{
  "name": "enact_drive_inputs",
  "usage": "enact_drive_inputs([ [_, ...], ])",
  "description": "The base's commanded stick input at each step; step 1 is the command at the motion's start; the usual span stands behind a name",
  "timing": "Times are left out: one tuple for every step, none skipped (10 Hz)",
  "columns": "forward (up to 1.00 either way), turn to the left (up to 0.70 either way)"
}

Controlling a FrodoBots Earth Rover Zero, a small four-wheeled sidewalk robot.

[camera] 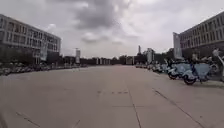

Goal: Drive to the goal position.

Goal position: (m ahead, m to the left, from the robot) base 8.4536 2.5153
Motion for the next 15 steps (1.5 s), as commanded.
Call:
enact_drive_inputs([
  [0.70,0.00],
  [0.70,0.00],
  [0.70,0.00],
  [0.70,0.00],
  [0.70,0.00],
  [0.70,0.00],
  [0.70,0.00],
  [0.70,0.00],
  [0.70,0.00],
  [0.70,0.00],
  [0.70,0.00],
  [0.70,0.00],
  [0.70,0.00],
  [0.70,0.00],
  [0.70,0.00],
])
